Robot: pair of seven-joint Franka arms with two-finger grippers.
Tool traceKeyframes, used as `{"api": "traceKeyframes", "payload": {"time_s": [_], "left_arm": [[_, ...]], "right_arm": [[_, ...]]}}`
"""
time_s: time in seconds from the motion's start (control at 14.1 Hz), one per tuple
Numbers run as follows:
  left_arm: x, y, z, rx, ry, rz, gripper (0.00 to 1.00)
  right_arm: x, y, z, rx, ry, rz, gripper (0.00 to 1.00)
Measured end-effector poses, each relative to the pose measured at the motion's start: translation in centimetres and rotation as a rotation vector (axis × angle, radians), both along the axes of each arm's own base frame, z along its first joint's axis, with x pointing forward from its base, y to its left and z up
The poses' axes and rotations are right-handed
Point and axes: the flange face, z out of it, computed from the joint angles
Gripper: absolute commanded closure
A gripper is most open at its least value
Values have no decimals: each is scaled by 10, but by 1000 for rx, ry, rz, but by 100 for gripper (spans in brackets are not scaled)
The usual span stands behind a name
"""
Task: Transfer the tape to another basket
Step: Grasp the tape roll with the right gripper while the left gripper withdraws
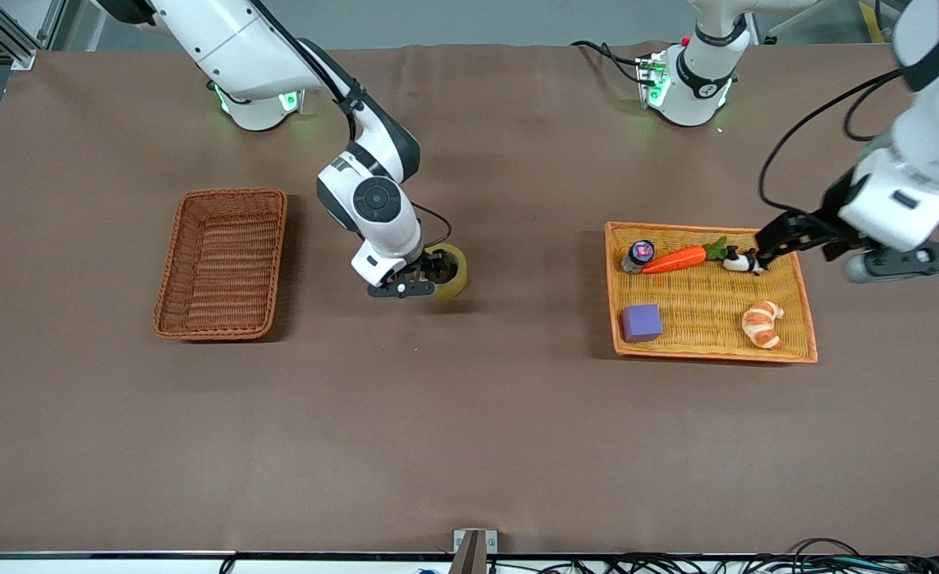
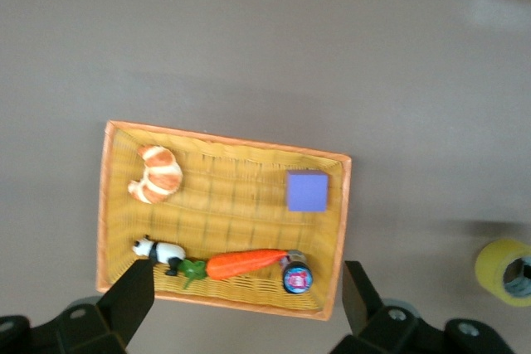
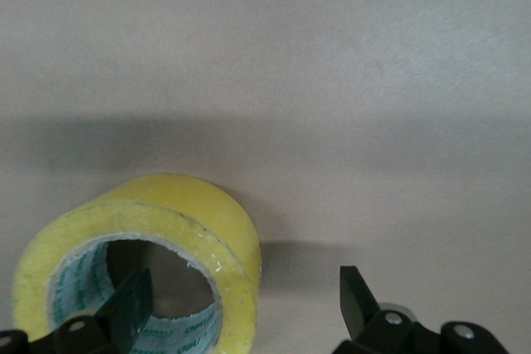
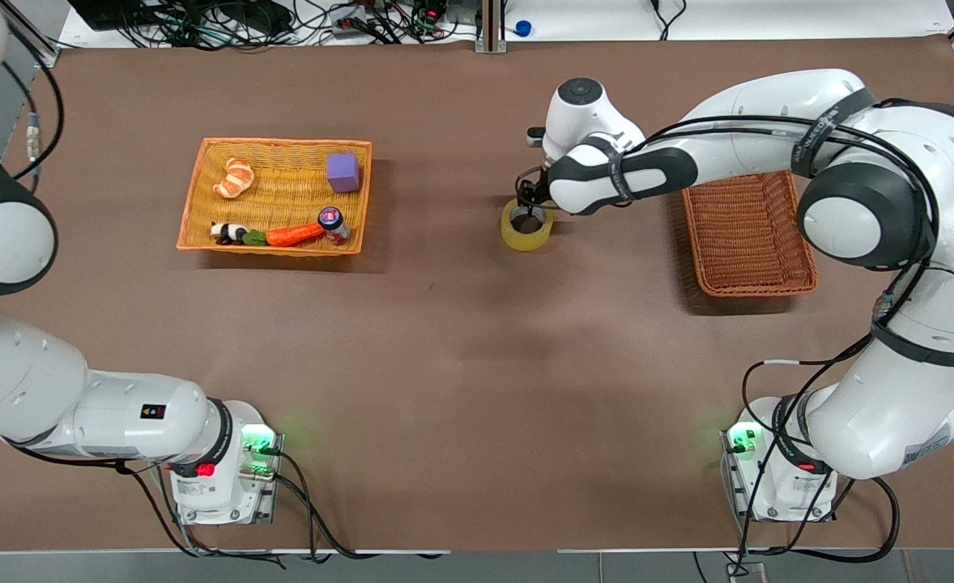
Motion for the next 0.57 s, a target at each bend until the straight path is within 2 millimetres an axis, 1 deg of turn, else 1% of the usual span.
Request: {"api": "traceKeyframes", "payload": {"time_s": [0.07,0.14,0.28,0.36,0.57], "left_arm": [[-2,8,5,3,-10,-24,0],[-4,14,9,7,-17,-46,0],[-9,28,13,15,-22,-66,0],[-11,36,12,18,-18,-61,0],[-22,58,7,23,-3,-41,0]], "right_arm": [[-2,1,-5,-1,5,2,21],[-2,1,-10,-1,8,2,52],[-2,1,-14,3,9,2,92],[-2,2,-14,3,9,-5,100],[1,3,-11,5,4,-68,100]]}}
